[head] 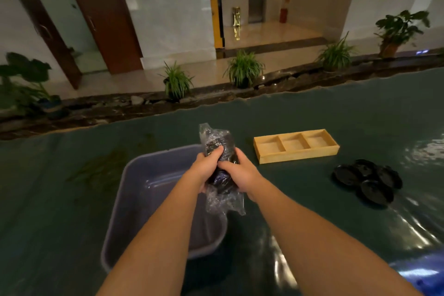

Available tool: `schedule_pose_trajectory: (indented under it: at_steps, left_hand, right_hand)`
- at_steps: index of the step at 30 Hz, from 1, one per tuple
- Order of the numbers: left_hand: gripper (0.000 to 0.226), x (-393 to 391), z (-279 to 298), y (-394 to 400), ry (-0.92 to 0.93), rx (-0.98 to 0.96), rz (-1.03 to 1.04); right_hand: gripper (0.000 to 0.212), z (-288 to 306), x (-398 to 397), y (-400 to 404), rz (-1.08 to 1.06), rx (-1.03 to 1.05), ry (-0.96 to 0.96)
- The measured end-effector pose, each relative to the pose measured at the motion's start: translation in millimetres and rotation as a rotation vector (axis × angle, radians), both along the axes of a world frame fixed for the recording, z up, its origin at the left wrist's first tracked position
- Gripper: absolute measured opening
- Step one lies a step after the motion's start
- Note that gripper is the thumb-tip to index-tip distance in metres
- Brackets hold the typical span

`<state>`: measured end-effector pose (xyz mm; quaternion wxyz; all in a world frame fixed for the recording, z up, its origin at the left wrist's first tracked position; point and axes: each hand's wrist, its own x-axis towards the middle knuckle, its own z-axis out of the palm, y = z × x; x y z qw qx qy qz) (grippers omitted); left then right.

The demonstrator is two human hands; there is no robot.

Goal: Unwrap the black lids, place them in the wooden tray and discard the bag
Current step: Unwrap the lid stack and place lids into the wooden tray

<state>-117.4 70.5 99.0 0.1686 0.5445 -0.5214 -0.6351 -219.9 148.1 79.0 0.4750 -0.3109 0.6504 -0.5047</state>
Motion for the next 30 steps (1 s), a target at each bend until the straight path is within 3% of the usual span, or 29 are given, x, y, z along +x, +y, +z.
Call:
schedule_pose_trajectory:
  at_steps: [4,12,17,26,30]
  left_hand:
    - [0.08,-54,5,51,0.008,-0.004,-0.01]
    - [0.078,-129,-17,106,0.017,0.093,-0.084]
    - [0.071,-154,-45,109,-0.002,0.164,-0.123]
    - [0.076,-199,-100,117,0.081,0.288,-0.073]
    - [0.084,-216,-121,121,0.1,0.323,-0.042]
  right_hand:
    - [0.056,11,-54,57,-0.001,-0.061,0.022]
    - [0.057,-6,-130,115,-0.035,-0.014,0.003]
    - [0.045,-33,-149,121,-0.108,0.036,0.003]
    - [0.047,-70,-187,138,-0.187,0.12,0.019]
    - [0.073,-85,-208,139,-0.187,0.195,0.054]
